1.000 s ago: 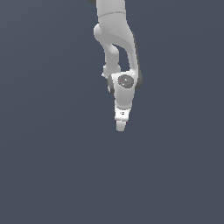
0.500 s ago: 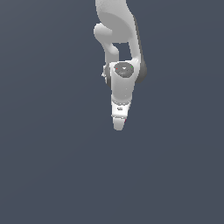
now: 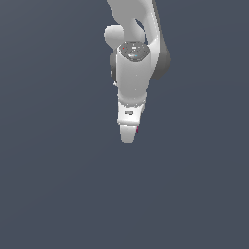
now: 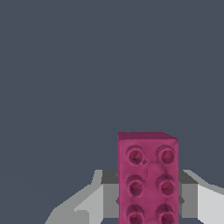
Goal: Pick up the object and move it to a goal position.
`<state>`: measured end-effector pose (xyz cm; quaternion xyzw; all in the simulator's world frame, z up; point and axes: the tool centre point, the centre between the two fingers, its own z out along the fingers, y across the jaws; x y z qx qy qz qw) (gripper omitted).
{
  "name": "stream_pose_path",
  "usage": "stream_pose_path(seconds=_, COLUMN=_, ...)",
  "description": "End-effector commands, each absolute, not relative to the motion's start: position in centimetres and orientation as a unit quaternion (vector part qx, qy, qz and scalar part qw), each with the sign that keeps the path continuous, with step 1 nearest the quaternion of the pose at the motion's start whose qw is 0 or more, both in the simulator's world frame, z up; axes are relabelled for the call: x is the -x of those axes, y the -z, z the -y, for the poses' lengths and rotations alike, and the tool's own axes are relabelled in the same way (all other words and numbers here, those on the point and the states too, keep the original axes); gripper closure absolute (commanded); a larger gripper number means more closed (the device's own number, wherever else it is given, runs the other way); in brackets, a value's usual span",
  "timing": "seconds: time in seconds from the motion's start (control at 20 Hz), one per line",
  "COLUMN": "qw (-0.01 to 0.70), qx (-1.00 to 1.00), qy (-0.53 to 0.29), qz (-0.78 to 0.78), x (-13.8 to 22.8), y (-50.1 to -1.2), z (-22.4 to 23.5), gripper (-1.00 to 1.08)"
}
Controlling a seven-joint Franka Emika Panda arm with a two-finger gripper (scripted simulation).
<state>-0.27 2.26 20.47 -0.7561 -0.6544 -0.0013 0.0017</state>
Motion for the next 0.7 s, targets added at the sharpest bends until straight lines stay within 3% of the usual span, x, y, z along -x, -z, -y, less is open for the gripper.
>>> stream_pose_path(seconds=0.0, qw=0.002, qx=0.756, qy=0.001, qz=0.654, x=-0.8, y=-22.8, z=-1.8, gripper=1.08)
stream_pose_path(seconds=0.65, qw=0.001, qx=0.757, qy=0.000, qz=0.653, x=-5.7, y=-31.6, z=0.2, gripper=1.08)
